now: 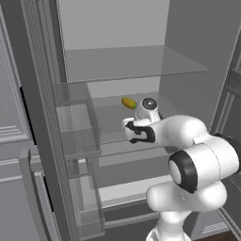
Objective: Take the strawberry from the fridge and place it on top of the pancake, located on the dining counter.
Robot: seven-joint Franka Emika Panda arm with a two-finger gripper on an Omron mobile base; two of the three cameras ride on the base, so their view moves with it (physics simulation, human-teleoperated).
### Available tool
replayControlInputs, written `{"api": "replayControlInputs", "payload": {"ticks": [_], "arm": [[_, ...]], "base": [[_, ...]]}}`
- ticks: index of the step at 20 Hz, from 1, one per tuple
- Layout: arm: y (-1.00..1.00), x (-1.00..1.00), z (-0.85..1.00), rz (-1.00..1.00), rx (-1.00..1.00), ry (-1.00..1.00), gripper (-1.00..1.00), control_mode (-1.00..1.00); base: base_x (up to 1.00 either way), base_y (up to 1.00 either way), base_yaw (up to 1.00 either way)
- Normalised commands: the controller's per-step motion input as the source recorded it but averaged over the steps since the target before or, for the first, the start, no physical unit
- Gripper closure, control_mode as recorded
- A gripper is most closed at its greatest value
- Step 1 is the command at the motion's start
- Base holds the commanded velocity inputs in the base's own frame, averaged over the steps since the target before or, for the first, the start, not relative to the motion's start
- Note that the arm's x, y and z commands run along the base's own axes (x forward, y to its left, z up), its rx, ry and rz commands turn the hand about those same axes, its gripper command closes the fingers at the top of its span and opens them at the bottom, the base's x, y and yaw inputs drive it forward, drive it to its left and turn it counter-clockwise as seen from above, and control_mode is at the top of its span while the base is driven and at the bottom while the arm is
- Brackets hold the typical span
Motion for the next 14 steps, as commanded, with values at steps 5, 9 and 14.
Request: {"api": "replayControlInputs", "payload": {"ticks": [5, 9, 14], "arm": [[0.00, 0.31, -0.10, 0.00, 0.00, 0.05, -1.00, -1.00], [0.00, 0.17, -0.14, 0.00, 0.00, 0.04, -1.00, -1.00], [0.01, 0.10, -0.16, 0.00, 0.00, 0.01, -1.00, -1.00]], "base": [[0.00, 0.00, 0.00], [0.00, 0.00, 0.00], [0.00, 0.00, 0.00]]}}
